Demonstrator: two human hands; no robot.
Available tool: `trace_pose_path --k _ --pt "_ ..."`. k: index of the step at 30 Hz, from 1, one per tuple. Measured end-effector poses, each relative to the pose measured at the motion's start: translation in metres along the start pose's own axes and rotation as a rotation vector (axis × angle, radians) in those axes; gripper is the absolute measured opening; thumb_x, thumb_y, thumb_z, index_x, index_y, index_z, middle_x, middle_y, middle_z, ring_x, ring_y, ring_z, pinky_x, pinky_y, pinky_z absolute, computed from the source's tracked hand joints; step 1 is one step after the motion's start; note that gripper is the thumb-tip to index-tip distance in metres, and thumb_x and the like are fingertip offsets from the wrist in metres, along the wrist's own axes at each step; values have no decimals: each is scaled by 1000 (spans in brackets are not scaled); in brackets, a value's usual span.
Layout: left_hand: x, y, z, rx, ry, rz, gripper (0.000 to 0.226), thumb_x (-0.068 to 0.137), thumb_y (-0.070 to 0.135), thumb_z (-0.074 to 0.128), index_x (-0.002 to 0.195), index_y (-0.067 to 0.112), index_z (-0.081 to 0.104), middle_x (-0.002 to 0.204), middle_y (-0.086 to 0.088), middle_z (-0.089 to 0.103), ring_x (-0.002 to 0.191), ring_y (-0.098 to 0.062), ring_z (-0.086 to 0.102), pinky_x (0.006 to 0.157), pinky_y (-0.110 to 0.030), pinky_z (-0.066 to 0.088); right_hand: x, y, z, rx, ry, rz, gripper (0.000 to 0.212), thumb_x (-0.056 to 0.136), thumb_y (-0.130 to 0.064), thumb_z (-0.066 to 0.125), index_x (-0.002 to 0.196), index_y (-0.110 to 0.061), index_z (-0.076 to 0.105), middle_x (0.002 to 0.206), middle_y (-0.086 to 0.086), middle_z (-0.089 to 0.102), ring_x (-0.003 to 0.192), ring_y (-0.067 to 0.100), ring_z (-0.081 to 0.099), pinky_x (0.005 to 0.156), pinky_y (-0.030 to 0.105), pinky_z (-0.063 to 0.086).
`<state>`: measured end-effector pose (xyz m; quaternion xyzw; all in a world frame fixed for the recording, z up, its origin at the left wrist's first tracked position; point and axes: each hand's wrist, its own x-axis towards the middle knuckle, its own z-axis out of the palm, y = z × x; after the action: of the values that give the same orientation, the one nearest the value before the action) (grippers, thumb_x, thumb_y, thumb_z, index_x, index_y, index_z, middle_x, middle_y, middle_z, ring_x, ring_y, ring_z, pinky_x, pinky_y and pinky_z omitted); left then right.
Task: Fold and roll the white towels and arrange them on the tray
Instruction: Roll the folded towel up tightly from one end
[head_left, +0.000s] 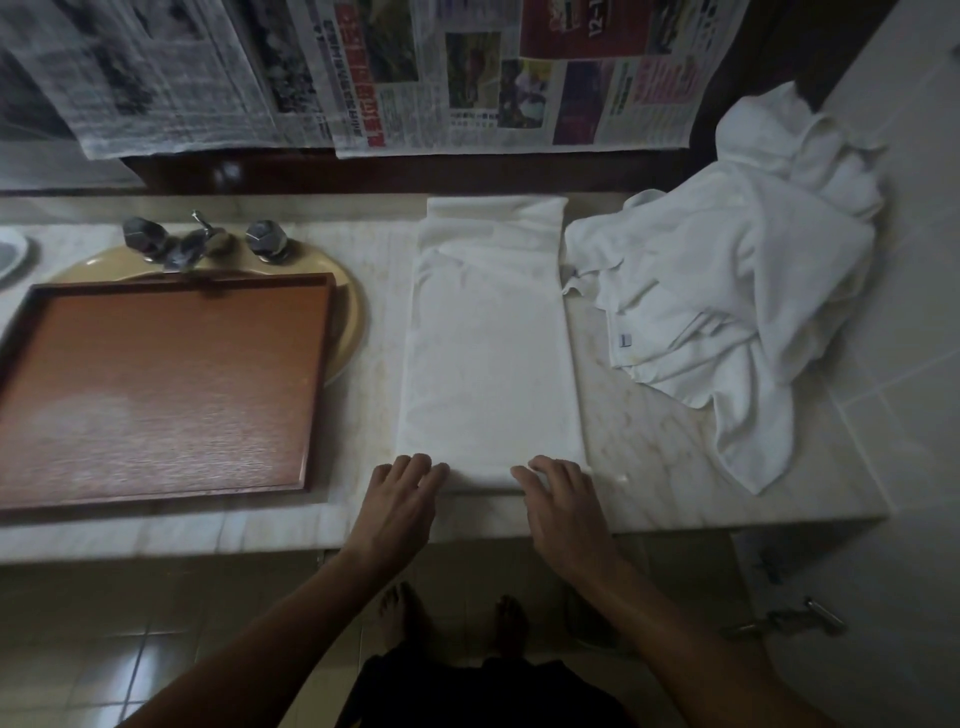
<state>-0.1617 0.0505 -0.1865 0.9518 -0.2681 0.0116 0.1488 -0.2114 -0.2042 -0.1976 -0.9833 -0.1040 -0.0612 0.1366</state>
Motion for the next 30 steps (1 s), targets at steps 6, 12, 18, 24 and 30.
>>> trace_pose_path --k 6,12,18,24,30 --pt "12 -17 -5 88 -37 101 43 62 1 72 103 14 67 91 -3 59 77 -28 53 66 -40 46 11 5 -2 -95 -32 -38 40 91 -11 46 126 -12 65 119 11 64 102 34 61 85 44 49" --pt "13 -21 -17 -81 -118 87 36 71 9 66 105 20 70 89 4 67 78 -23 60 69 -37 50 1 16 -14 -32 -105 -90 50 80 -9 42 123 -15 66 114 5 67 100 30 62 86 42 48" --pt "18 -26 -35 -373 -226 -177 22 82 18 76 100 29 75 90 10 69 78 -10 65 73 -30 53 6 27 -29 214 -251 6 59 77 9 54 124 -25 63 122 -7 57 103 17 58 82 34 51" --pt "29 -37 -33 -485 -283 -378 15 84 26 83 92 38 80 88 11 71 81 -2 64 73 -21 46 18 27 -19 213 -107 93 36 78 3 71 100 -25 77 101 -7 62 91 19 54 73 36 49" --pt "32 -38 -32 -524 -294 -468 11 85 30 82 89 40 80 81 12 75 76 -1 66 65 -17 45 -8 -20 -6 106 94 53 45 82 -6 49 119 -17 73 119 7 64 105 31 58 87 42 49"
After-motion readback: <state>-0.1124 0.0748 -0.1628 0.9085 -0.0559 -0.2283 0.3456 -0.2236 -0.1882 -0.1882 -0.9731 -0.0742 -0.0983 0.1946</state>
